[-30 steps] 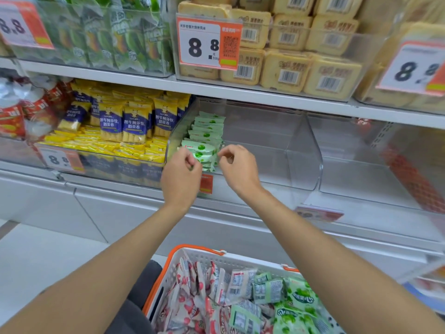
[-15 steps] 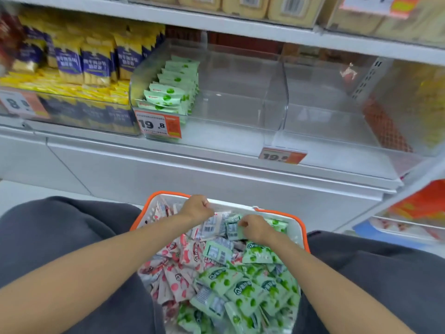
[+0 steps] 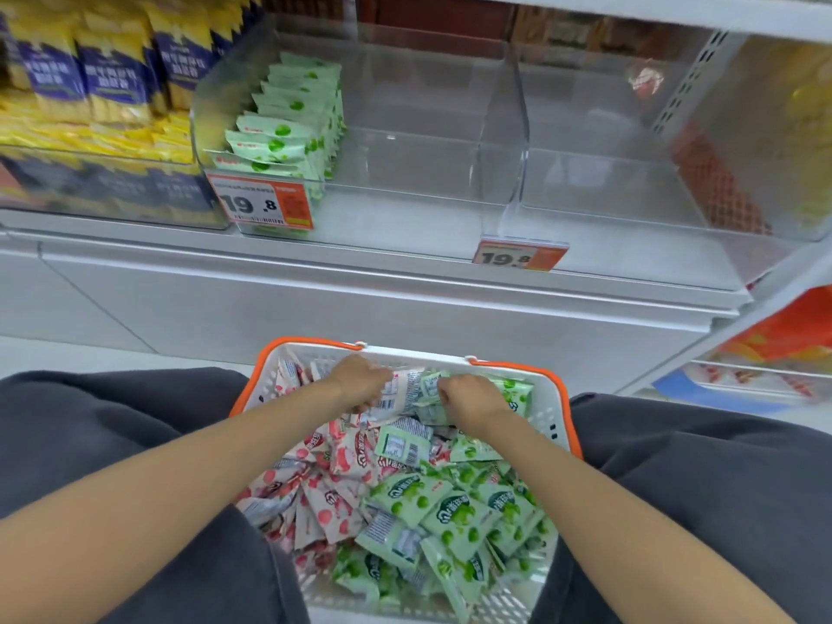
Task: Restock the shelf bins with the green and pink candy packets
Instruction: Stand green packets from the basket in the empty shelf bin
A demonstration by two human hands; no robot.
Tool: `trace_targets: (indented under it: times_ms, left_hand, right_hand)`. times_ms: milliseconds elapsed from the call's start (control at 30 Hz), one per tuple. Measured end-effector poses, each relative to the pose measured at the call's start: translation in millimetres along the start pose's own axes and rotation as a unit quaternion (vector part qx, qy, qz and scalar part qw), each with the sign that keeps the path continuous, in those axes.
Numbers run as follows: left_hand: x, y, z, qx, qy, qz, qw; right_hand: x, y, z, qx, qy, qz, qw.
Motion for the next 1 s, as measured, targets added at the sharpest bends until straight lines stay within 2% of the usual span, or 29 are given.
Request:
trace_targets:
  times_ms: [100, 167, 233, 267, 333, 367, 433, 533, 600, 700, 767, 800, 867, 967, 1000]
  left_hand:
    - [5.1, -17.3, -8.7, -0.146, -0.127, -0.078, 0.978]
    - [12.2, -23.3, -5.0, -0.178, -0.232, -0.125, 0.948]
    - [8.1, -18.1, 7.1, -0.122, -0.319, -0.103, 0.934]
    - [1.3, -14.2, 13.2, -0.078, -0.333, -0.073, 0.937]
    - [-12.5, -12.6, 25.8, 0.003, -0.318, -0.037, 0.947]
    - [-19.4, -12.1, 31.5, 0.038, -0.298, -0.028, 0.953]
    - [-30.9, -16.0, 42.5, 0.093, -0.251, -0.014, 0.963]
    - [-33.4, -26.6, 58.0, 0.141, -0.226, -0.049, 0.963]
    - [-34.3, -34.7, 68.3, 0.162, -0.237, -0.062, 0.956]
    - [-47.5, -47.0, 86.6, 0.198, -0.247, -0.04, 0.948]
    - [-66.2, -53.5, 98.9, 0.234, -0.211, 0.026, 0.949]
    - [-77.0, -56.1, 106.6, 0.252, -0.19, 0.06, 0.947]
    - [-95.2, -61.4, 124.9, 0.289, -0.194, 0.093, 0.933]
    - [-121.2, -72.3, 159.3, 0.338, -0.261, 0.133, 0.895]
    - [-129.0, -73.7, 171.2, 0.347, -0.281, 0.143, 0.884]
  right_hand:
    - [-47.2, -12.2, -12.0, -0.032, 0.071, 0.102, 0.992]
    - [-79.9, -31.6, -26.4, -0.109, 0.07, 0.194, 0.972]
    - [-96.3, -49.8, -33.6, -0.167, 0.069, 0.24, 0.954]
    - [-95.8, -54.2, -33.5, -0.168, 0.095, 0.229, 0.954]
    - [-87.0, -55.8, -24.6, -0.09, 0.22, 0.165, 0.957]
    - [-82.7, -55.6, -18.1, -0.028, 0.312, 0.135, 0.94]
    - [-77.3, -53.4, -10.1, 0.055, 0.466, 0.103, 0.877]
    - [-77.3, -42.6, -8.8, 0.079, 0.587, 0.068, 0.803]
    - [-86.1, -38.2, -12.0, 0.07, 0.619, 0.063, 0.779]
    - [-109.5, -33.2, -11.0, 0.046, 0.605, 0.091, 0.79]
    - [-133.7, -31.2, -7.2, 0.038, 0.567, 0.122, 0.814]
    - [-148.8, -30.6, -3.4, 0.045, 0.562, 0.151, 0.812]
    - [-184.7, -30.9, 4.8, 0.061, 0.595, 0.227, 0.768]
    - [-231.4, -22.0, 9.3, 0.05, 0.708, 0.291, 0.642]
    - [-245.1, -14.3, 6.5, 0.042, 0.725, 0.288, 0.624]
Point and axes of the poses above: each hand's wrist, its own y-axis towards the middle knuckle, its own x-axis out of the palm, z = x × y, the point moved 7 cm from there along y, towards the middle knuckle, and after that the axes turned 4 degrees about -y, right-handed, at the moved point
